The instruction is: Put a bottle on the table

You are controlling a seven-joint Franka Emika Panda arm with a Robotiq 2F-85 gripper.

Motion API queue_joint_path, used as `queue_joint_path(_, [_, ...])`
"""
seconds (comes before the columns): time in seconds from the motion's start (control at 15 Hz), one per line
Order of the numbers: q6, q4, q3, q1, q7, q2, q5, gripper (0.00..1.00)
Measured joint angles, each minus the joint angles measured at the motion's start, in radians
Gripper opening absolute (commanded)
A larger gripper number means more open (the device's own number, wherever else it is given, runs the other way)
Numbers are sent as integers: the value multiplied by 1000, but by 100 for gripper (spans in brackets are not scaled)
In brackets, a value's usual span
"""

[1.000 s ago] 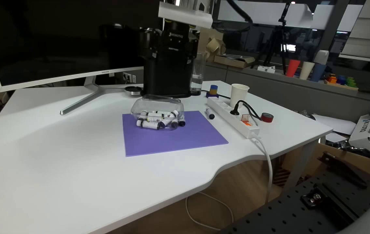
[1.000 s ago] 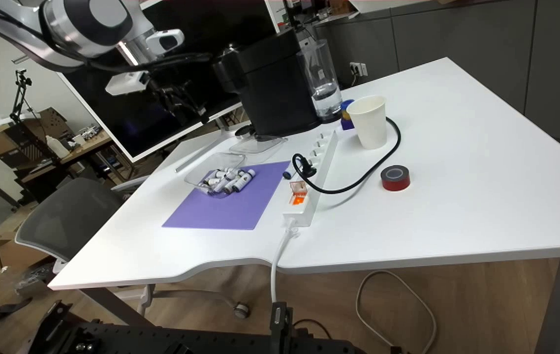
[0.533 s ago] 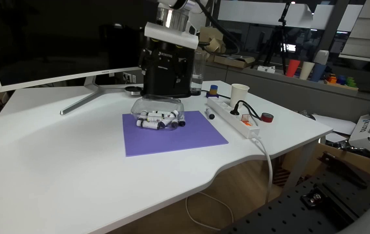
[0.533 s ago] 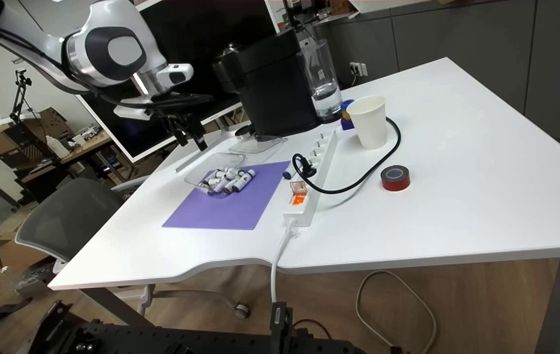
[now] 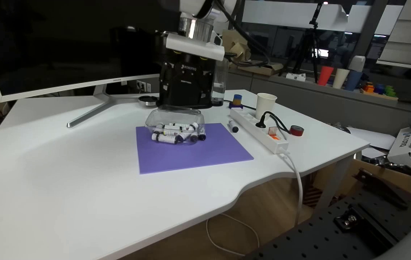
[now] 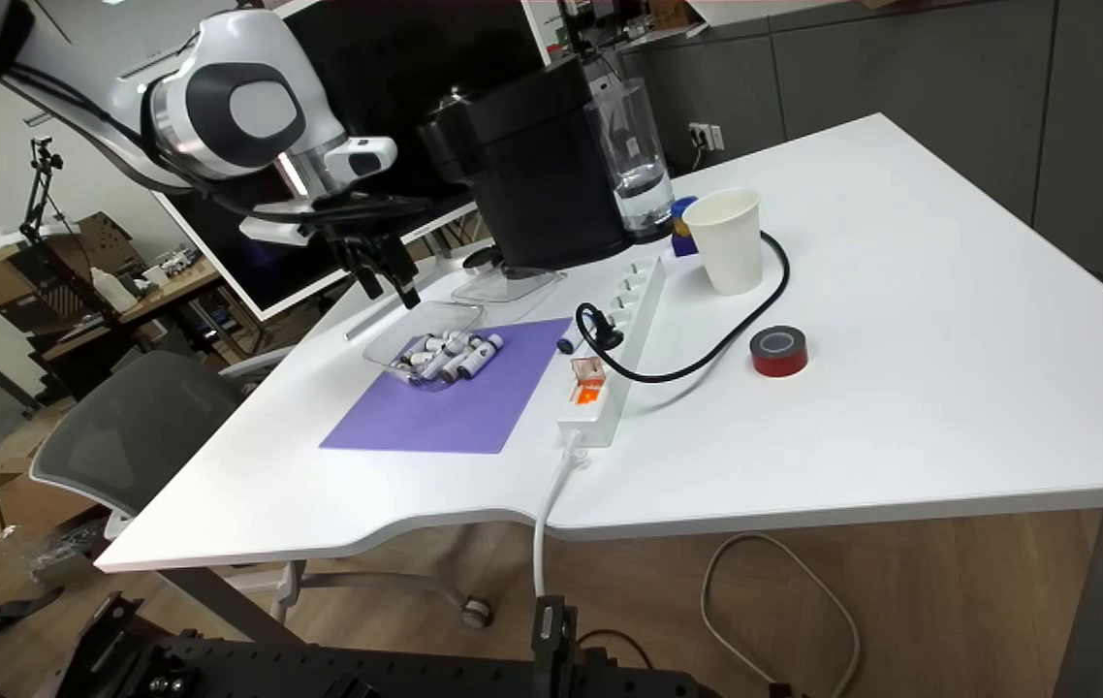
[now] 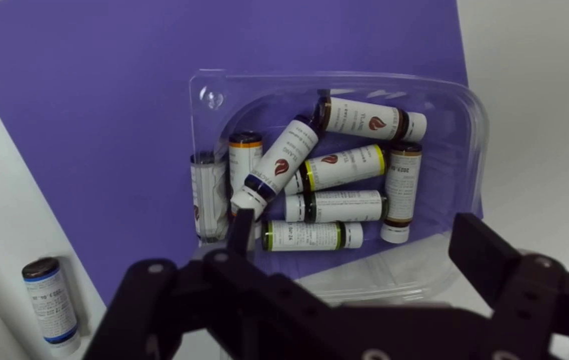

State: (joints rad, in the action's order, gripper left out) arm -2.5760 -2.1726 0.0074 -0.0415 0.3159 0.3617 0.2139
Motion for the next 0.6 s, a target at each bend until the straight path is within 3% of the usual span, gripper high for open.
queue_joint_path(0.6, [-53,27,-12,-6,-15,94,-1,100])
